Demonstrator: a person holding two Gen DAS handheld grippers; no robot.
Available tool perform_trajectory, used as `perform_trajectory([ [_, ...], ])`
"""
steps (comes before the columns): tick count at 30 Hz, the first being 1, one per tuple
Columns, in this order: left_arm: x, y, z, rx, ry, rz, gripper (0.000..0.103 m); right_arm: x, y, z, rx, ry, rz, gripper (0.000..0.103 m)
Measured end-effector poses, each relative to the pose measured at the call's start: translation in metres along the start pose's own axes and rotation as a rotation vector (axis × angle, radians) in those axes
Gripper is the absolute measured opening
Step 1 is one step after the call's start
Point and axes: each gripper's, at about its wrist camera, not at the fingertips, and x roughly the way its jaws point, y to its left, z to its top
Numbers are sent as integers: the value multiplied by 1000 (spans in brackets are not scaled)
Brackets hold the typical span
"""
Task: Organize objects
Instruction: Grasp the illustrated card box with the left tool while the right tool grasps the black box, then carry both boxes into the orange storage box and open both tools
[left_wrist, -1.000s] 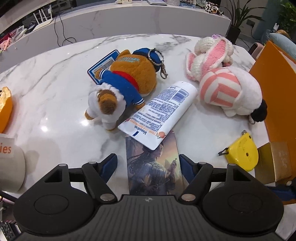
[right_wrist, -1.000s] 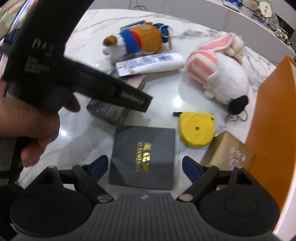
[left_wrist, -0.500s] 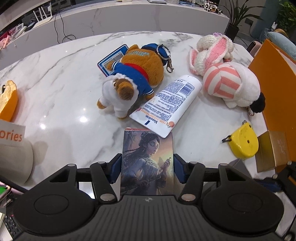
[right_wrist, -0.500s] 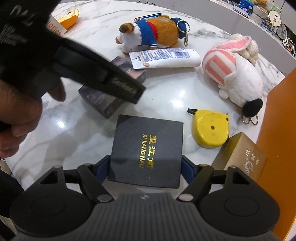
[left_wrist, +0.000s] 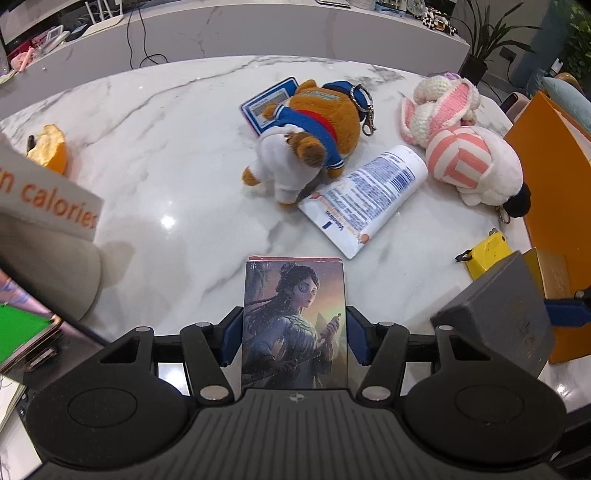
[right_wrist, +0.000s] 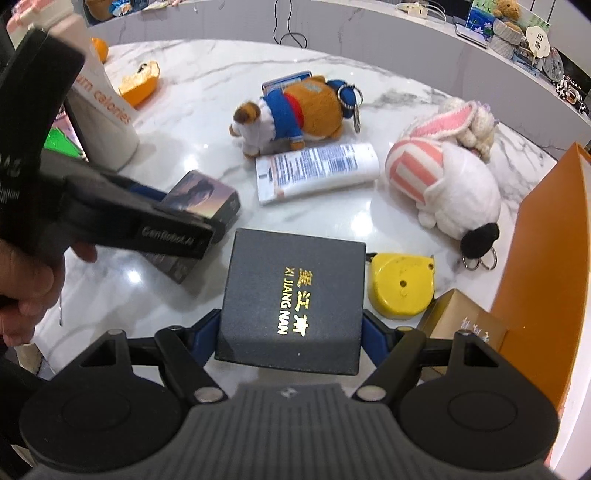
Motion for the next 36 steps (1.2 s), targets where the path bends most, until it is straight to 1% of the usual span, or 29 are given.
perform_trajectory([
  [6, -9, -3, 0, 6, -8, 0, 66, -4, -2, 4, 2, -20, 6, 78],
  [11, -21, -16, 7, 23, -40, -12, 66, -15, -10, 9, 31, -53, 15, 78],
  [20, -30, -40, 7, 61, -53, -23, 67, -47, -46, 14, 128, -135, 14, 78],
  [25, -33, -45, 7, 60, -63, -29, 67, -71, -65, 15, 172, -195, 20, 78],
  [29, -37, -49, 6, 58, -73, -55, 67, -79, -76, 13, 202, -216, 18, 78],
  [33, -43, -53, 3, 71, -82, -53, 67, -83, -88, 11, 226, -227, 13, 78],
  [36, -48, -57, 0, 78, -83, -35, 67, -88, -103, 6, 256, -238, 5, 78],
])
